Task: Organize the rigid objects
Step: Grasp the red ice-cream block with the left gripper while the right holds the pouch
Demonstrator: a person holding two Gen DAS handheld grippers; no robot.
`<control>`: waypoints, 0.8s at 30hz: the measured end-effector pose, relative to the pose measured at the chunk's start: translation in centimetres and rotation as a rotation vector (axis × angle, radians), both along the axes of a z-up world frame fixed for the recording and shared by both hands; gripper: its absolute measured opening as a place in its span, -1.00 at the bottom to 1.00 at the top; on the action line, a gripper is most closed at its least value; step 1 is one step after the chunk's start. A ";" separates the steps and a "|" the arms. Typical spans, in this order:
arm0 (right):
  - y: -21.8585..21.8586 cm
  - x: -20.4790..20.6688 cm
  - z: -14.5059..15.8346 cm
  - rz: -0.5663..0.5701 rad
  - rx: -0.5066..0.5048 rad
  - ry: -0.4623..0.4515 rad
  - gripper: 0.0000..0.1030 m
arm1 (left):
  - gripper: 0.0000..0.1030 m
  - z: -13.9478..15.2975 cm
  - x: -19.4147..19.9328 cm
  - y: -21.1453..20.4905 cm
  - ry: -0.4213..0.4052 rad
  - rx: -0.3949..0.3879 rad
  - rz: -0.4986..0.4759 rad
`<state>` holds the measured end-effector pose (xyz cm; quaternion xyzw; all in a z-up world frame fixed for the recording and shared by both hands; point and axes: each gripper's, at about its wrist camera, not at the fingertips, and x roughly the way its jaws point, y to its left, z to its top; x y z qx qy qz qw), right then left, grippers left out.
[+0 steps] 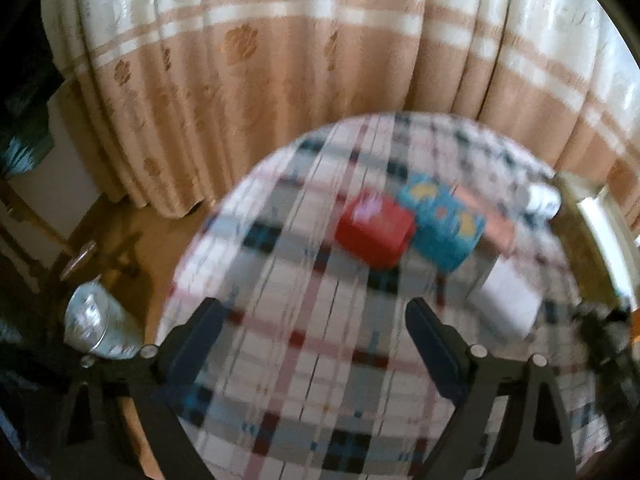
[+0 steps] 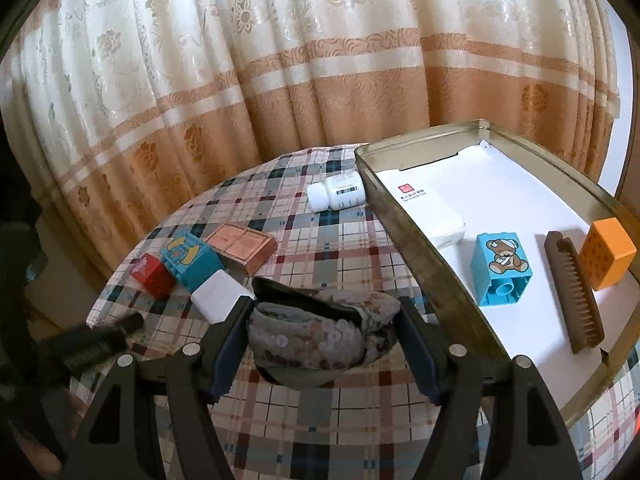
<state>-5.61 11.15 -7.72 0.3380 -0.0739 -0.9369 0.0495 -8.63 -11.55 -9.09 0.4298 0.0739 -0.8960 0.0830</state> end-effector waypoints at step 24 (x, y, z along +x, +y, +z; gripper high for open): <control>-0.4 -0.7 -0.6 0.007 0.003 -0.032 0.41 | -0.16 -1.1 -5.8 0.9 -0.020 -0.107 -0.107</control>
